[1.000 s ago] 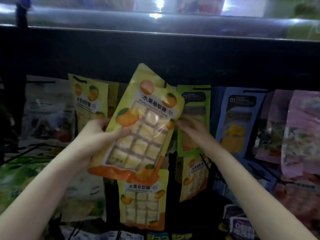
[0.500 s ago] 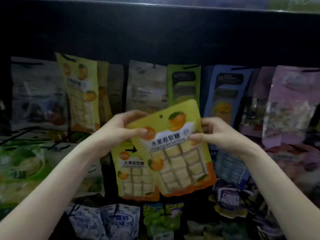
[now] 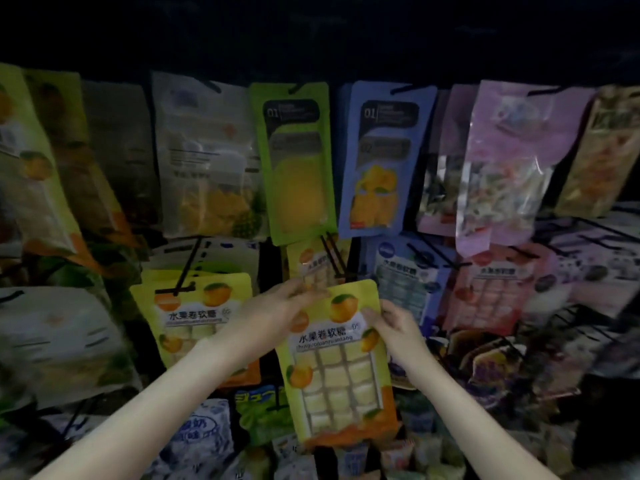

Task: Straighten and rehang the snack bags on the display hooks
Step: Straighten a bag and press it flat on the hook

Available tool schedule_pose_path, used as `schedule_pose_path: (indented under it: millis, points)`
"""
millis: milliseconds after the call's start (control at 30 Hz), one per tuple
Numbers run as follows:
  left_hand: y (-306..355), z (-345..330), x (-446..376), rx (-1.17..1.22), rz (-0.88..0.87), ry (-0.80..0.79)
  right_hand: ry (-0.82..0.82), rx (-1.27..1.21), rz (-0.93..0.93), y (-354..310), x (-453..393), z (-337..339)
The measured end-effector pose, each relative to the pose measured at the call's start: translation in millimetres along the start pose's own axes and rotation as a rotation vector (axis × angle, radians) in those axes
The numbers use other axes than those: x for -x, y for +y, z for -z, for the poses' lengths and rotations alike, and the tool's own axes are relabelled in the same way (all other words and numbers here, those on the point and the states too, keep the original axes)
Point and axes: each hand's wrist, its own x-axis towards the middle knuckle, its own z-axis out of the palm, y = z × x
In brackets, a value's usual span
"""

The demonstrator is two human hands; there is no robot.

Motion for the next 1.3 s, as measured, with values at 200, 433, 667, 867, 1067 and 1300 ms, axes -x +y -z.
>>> schedule_pose_path:
  millis: [200, 433, 667, 867, 1067, 1300]
  points:
    - [-3, -22, -16, -0.212, -0.076, 0.163, 0.068, 0.007, 0.015, 4, -25, 11]
    - [4, -31, -26, -0.234, -0.142, 0.301, 0.068, -0.024, 0.015, 6, -35, 20]
    - [4, -44, -21, -0.292, -0.146, 0.297, 0.055, 0.024, 0.059, 12, -44, 23]
    - [5, -54, -19, -0.414, -0.125, 0.260, 0.117, 0.135, 0.084, 16, -52, 19]
    - [16, -63, -17, -0.389, -0.091, 0.279, 0.103, 0.158, 0.124, 23, -48, 27]
    - [23, -59, -16, -0.414, -0.052, 0.265, 0.053, 0.198, 0.164, 22, -44, 30]
